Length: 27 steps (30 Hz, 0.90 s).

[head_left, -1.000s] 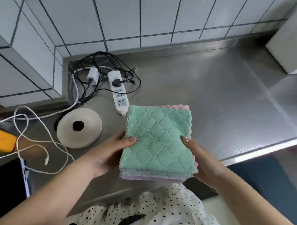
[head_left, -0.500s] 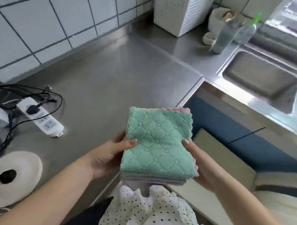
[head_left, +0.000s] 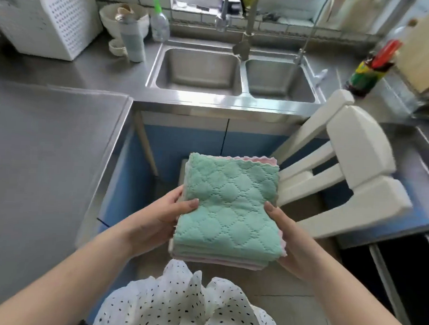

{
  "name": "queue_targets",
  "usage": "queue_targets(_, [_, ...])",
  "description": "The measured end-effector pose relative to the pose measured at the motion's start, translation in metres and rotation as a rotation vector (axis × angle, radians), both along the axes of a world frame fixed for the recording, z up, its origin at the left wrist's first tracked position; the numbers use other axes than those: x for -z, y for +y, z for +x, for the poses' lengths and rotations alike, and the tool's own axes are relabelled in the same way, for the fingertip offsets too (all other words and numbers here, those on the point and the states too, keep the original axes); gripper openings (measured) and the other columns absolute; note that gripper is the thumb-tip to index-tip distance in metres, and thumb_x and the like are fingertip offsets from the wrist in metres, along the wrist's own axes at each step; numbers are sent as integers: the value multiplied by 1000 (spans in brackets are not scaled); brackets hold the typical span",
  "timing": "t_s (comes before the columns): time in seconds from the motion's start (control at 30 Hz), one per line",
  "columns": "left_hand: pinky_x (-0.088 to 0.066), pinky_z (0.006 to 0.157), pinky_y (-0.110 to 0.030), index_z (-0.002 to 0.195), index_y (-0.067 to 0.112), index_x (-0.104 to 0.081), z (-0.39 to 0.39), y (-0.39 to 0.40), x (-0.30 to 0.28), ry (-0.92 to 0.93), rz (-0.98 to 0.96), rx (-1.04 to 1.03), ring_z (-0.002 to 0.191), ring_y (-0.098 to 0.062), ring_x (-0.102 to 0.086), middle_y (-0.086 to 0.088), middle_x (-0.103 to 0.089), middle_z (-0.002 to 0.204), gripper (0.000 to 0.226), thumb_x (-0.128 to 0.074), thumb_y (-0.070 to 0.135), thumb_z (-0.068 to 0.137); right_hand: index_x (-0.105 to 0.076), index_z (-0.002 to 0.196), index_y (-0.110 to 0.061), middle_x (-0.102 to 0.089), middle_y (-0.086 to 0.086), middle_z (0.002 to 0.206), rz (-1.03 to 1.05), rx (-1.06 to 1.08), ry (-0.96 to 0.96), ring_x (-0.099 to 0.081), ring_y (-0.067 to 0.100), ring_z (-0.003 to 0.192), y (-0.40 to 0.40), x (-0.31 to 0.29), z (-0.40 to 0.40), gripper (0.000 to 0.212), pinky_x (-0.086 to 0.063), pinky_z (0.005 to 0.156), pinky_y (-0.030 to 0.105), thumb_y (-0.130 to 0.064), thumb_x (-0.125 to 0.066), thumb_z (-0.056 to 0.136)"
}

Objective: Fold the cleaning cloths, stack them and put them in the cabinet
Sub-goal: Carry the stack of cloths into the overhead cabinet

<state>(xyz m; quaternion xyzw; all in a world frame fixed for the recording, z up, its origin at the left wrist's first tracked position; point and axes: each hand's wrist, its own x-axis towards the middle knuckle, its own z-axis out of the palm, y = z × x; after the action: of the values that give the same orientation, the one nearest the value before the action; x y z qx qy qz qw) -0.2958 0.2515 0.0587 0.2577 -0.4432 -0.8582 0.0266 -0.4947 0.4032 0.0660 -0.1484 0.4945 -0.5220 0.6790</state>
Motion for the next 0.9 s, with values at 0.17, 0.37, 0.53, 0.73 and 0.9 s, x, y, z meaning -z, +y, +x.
queue_targets(0.17, [-46,101,-43,137,17,-41,-83,75,3,57,34,187,124,-32,-52,-10,-54,136,78,-78,36,71,-52,129,-18,-67,7,120,-7,237,-45,-68,21,102,108,-5,-49,99,-57,73,28,-48,-90,43])
queue_targets(0.37, [-41,105,-49,139,20,-37,-172,163,2,66,34,449,125,-33,-50,-11,-52,137,76,-75,36,75,-51,133,-17,-62,10,128,-9,513,-7,-61,25,113,233,-12,-89,99,-57,78,32,-50,-89,48])
queue_targets(0.53, [-44,102,-45,137,18,-39,-229,221,-13,74,81,646,124,-33,-52,-13,-54,135,78,-78,35,71,-50,134,-18,-61,8,128,-18,724,-7,-61,23,116,309,-15,-99,99,-56,80,30,-51,-88,49])
queue_targets(0.73, [-56,77,-32,125,18,-54,-297,287,-37,29,160,816,105,-26,-66,-11,-65,122,78,-88,34,56,-58,124,-19,-68,7,117,-9,984,37,-67,21,105,376,-33,-106,74,-57,72,28,-52,-79,61])
queue_targets(0.9, [-57,73,-29,125,13,-52,-355,335,-63,8,146,979,103,-26,-67,-11,-67,118,91,-90,42,48,-56,127,-21,-70,4,113,67,1181,109,-70,17,96,420,-57,-126,57,-57,66,24,-46,-56,76])
